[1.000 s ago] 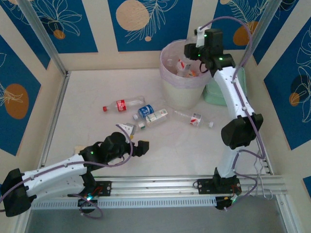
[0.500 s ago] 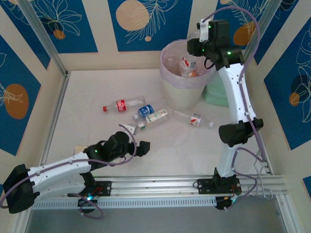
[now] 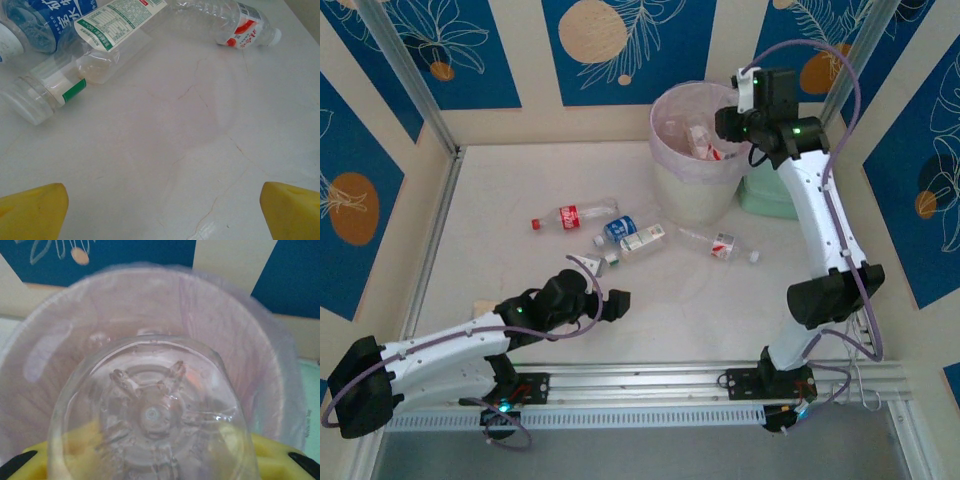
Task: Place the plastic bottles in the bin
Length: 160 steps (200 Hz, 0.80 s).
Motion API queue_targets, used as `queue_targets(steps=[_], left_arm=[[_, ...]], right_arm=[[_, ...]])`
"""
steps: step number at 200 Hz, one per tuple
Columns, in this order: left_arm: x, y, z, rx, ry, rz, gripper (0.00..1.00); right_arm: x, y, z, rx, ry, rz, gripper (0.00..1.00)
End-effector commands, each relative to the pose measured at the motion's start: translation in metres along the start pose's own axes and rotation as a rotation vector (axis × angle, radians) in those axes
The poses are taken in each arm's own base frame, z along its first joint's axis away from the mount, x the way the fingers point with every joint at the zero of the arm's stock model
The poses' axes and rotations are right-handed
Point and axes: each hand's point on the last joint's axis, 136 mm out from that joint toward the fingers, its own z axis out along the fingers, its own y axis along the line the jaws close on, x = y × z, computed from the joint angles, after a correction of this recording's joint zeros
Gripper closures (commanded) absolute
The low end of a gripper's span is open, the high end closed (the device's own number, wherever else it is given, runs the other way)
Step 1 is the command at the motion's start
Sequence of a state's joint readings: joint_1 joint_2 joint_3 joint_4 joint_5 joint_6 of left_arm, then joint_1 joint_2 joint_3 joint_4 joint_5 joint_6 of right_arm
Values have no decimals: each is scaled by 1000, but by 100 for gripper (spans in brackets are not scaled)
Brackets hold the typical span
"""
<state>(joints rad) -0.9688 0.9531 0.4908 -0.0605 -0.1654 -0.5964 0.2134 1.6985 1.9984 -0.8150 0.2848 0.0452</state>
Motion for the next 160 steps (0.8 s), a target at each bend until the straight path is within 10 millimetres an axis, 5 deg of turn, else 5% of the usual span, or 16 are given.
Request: queue_targets(steps=[1,61,114,140,160], left_arm=[[-10,-3,0,16,-23,-6,2],[-10,-4,2,20,-16,-8,2],[-13,-3,2,19,-16,-8,2],[-14,-4,4,23,-13,-11,2],[-14,-4,6,25,-6,-11,2]], right_arm=[[20,4,19,-25,52,20,100],[91,26,80,-92,272,40,100],[156,42,111,-122,451,74,100],[170,53,113,-168,496,107,98],[155,63,103,-239,468,140,90]])
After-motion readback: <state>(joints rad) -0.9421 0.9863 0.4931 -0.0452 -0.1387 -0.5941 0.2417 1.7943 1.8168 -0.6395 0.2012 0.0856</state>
